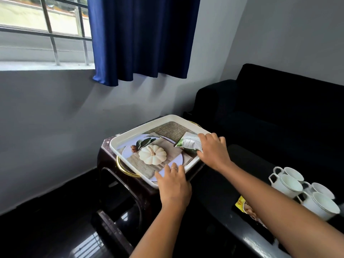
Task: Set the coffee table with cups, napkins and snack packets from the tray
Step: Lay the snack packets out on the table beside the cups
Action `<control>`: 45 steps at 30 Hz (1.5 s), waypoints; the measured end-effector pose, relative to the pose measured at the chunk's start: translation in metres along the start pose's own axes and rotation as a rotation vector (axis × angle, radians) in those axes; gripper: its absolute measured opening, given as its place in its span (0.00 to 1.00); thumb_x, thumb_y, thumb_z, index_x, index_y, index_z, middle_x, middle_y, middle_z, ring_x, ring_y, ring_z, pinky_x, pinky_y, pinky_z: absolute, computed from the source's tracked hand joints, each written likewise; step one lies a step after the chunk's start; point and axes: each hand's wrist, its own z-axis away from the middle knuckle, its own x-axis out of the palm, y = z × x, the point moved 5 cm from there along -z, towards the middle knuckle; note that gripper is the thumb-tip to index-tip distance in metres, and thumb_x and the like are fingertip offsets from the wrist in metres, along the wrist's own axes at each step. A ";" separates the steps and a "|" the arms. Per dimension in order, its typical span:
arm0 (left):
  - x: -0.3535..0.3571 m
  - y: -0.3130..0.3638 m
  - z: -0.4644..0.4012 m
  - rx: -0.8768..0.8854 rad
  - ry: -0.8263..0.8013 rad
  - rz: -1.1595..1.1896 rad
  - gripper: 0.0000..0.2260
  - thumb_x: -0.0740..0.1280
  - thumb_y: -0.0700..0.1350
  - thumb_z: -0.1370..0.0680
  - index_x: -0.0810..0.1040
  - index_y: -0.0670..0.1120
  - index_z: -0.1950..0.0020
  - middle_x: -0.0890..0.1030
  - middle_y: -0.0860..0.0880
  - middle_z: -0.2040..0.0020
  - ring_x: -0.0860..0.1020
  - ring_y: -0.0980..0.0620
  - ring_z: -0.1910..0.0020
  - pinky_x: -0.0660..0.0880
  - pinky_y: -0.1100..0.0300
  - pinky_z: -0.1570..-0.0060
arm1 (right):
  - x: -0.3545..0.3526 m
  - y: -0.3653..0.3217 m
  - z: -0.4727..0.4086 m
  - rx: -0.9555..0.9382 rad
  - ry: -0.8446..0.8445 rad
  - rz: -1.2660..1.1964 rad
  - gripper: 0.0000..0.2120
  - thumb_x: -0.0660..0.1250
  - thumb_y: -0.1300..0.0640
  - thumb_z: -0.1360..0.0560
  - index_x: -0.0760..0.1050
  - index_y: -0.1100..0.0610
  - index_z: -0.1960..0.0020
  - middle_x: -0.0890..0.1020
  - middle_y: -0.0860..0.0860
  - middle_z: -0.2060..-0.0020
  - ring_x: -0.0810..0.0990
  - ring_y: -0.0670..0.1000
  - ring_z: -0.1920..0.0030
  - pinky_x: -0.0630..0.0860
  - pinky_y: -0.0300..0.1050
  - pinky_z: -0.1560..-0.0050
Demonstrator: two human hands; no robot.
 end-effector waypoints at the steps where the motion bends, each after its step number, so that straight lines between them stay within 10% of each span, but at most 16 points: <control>1: 0.000 0.000 0.000 0.001 -0.004 0.009 0.18 0.56 0.52 0.20 0.64 0.47 0.32 0.68 0.48 0.32 0.65 0.47 0.32 0.61 0.43 0.33 | -0.006 0.001 0.006 -0.017 0.025 0.009 0.26 0.62 0.47 0.26 0.63 0.54 0.31 0.74 0.51 0.40 0.69 0.54 0.38 0.64 0.50 0.42; 9: -0.012 0.002 -0.001 -0.015 0.042 0.053 0.29 0.50 0.63 0.21 0.61 0.47 0.27 0.63 0.47 0.25 0.55 0.47 0.25 0.39 0.37 0.29 | -0.063 0.026 0.067 0.106 0.182 -0.272 0.27 0.66 0.46 0.28 0.66 0.52 0.31 0.76 0.49 0.41 0.71 0.53 0.39 0.65 0.50 0.42; 13: -0.032 0.028 -0.001 0.139 0.169 0.265 0.27 0.46 0.64 0.22 0.67 0.52 0.31 0.71 0.52 0.30 0.62 0.51 0.28 0.45 0.42 0.29 | -0.081 0.036 0.101 0.276 0.193 -0.655 0.25 0.69 0.48 0.29 0.68 0.50 0.35 0.77 0.47 0.43 0.72 0.48 0.40 0.68 0.49 0.39; 17: -0.049 0.070 0.008 0.207 0.059 0.662 0.31 0.42 0.69 0.25 0.71 0.52 0.38 0.77 0.50 0.37 0.70 0.48 0.35 0.56 0.46 0.33 | -0.091 0.041 0.138 0.462 0.116 -1.162 0.19 0.71 0.50 0.29 0.70 0.49 0.40 0.78 0.41 0.52 0.76 0.33 0.52 0.72 0.25 0.55; 21: -0.058 0.107 0.027 0.265 -0.239 1.218 0.37 0.49 0.74 0.29 0.70 0.50 0.32 0.75 0.49 0.34 0.74 0.53 0.38 0.68 0.51 0.36 | -0.096 0.045 0.168 0.619 0.025 -1.642 0.13 0.66 0.57 0.24 0.72 0.54 0.40 0.82 0.52 0.48 0.80 0.48 0.45 0.76 0.43 0.43; 23: -0.060 0.117 0.035 0.227 -0.376 1.292 0.35 0.50 0.72 0.30 0.71 0.53 0.32 0.74 0.52 0.32 0.75 0.60 0.43 0.71 0.58 0.46 | -0.098 0.049 0.181 0.667 -0.018 -1.837 0.14 0.63 0.58 0.23 0.72 0.55 0.38 0.80 0.57 0.43 0.78 0.56 0.41 0.73 0.55 0.37; 27: -0.055 0.131 0.041 0.141 -0.535 1.293 0.31 0.57 0.69 0.27 0.73 0.52 0.32 0.71 0.50 0.29 0.69 0.48 0.32 0.66 0.47 0.34 | -0.095 0.062 0.209 0.743 -0.090 -2.088 0.19 0.60 0.56 0.22 0.68 0.58 0.32 0.75 0.63 0.36 0.72 0.64 0.35 0.68 0.60 0.32; 31: -0.056 0.138 0.046 0.139 -0.541 1.316 0.26 0.65 0.67 0.30 0.81 0.49 0.43 0.79 0.48 0.38 0.75 0.48 0.38 0.69 0.47 0.36 | -0.094 0.068 0.224 0.756 -0.088 -2.202 0.24 0.64 0.53 0.29 0.73 0.61 0.35 0.78 0.64 0.40 0.77 0.64 0.40 0.74 0.56 0.39; 36: -0.052 0.139 0.046 0.140 -0.446 1.371 0.21 0.71 0.60 0.30 0.82 0.42 0.50 0.85 0.48 0.56 0.82 0.56 0.61 0.76 0.67 0.63 | -0.092 0.073 0.233 0.762 -0.075 -2.098 0.24 0.66 0.50 0.32 0.76 0.58 0.39 0.80 0.61 0.42 0.79 0.59 0.44 0.74 0.54 0.42; 45: -0.044 0.141 0.047 0.241 -0.446 1.291 0.20 0.72 0.57 0.29 0.80 0.42 0.50 0.85 0.49 0.58 0.82 0.60 0.65 0.75 0.71 0.67 | -0.083 0.080 0.241 0.836 0.037 -1.953 0.25 0.73 0.53 0.35 0.75 0.61 0.40 0.82 0.60 0.44 0.78 0.60 0.40 0.73 0.59 0.36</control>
